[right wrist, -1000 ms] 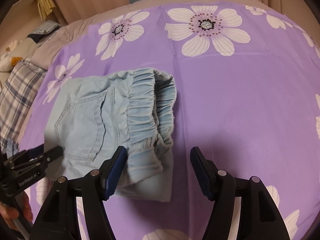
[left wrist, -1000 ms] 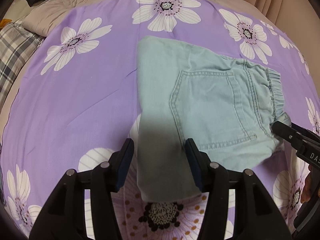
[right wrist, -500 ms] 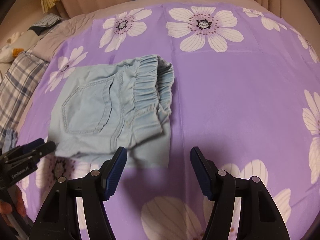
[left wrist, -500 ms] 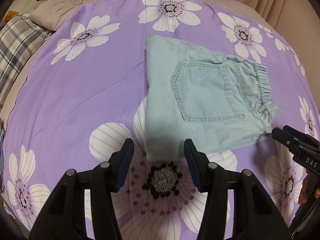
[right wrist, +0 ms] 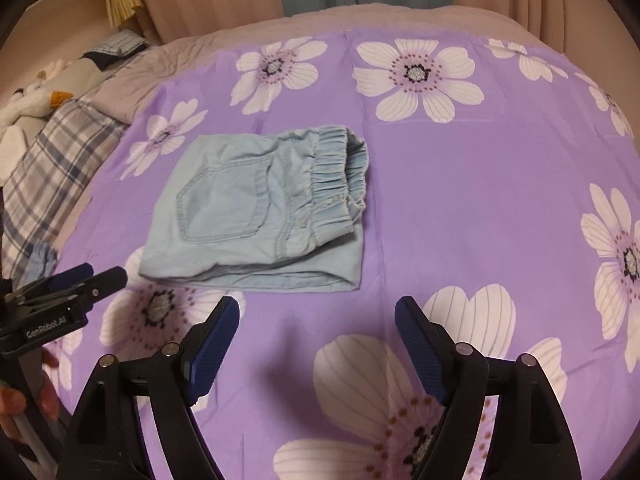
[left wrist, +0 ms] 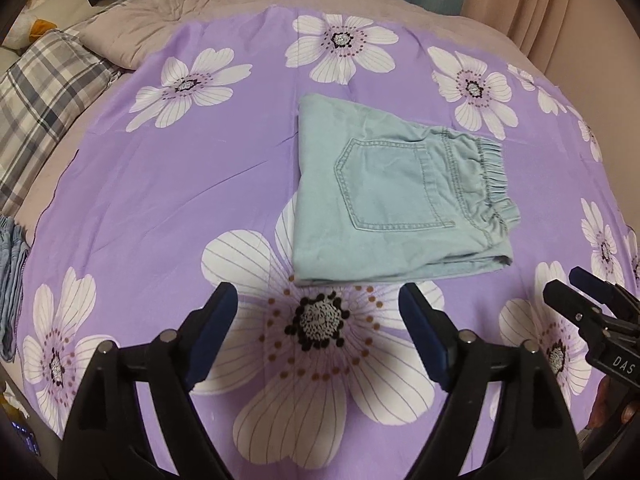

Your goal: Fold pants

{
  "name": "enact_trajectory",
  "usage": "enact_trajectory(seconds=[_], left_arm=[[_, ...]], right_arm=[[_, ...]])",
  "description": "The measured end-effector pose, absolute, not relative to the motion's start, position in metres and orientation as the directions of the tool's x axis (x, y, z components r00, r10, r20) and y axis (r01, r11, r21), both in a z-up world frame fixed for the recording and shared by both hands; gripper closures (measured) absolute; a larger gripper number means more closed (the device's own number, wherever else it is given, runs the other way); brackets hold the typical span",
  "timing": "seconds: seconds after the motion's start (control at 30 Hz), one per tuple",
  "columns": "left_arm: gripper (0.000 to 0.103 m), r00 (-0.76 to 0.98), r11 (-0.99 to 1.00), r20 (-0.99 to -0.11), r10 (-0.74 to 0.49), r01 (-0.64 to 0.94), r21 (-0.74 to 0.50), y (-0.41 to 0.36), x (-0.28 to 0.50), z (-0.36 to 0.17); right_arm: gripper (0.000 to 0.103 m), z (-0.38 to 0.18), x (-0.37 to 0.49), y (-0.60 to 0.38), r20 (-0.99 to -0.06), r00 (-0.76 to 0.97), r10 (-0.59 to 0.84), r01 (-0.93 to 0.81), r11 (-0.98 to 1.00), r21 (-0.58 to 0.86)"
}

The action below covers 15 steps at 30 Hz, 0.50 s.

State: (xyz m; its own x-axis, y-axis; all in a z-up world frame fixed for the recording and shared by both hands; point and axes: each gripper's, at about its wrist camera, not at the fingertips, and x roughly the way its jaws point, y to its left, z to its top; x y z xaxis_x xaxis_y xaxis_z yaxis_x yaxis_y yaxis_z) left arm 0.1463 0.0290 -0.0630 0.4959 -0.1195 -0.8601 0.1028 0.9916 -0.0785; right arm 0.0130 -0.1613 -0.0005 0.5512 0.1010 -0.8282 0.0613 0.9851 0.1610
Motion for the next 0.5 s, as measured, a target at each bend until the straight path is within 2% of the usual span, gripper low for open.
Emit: enact_trajectory(seconds=[0.1, 0.17, 0.23, 0.3, 0.37, 0.5], left_arm=[[0.015, 0.503, 0.995, -0.86, -0.088, 0.093, -0.048, 0.028, 0.138, -0.056], [0.015, 0.513, 0.995, -0.855, -0.082, 0.09, -0.041, 0.028, 0.13, -0.05], [0.015, 0.519, 0.995, -0.851, -0.077, 0.093, -0.033, 0.028, 0.125, -0.044], [0.012, 0.526, 0.995, -0.847, -0.072, 0.096, -0.025, 0.027, 0.119, -0.039], [0.0, 0.534, 0.994, -0.842, -0.08, 0.101, -0.03, 0.026, 0.112, -0.031], [0.001, 0.568, 0.994, -0.819, -0.076, 0.105, -0.019, 0.024, 0.096, -0.013]], right_arm=[[0.023, 0.005, 0.007, -0.158, -0.823, 0.561, 0.094, 0.057, 0.987, 0.151], [0.02, 0.009, 0.003, -0.155, -0.819, 0.566, 0.094, 0.052, 0.987, 0.149], [0.006, 0.013, -0.001, -0.152, -0.814, 0.572, 0.095, 0.044, 0.988, 0.147], [0.001, 0.018, -0.008, -0.147, -0.804, 0.588, 0.092, 0.032, 0.99, 0.136], [0.001, 0.024, -0.013, -0.143, -0.795, 0.6, 0.084, 0.019, 0.993, 0.119], [0.001, 0.034, -0.022, -0.136, -0.782, 0.619, 0.071, 0.0, 0.996, 0.09]])
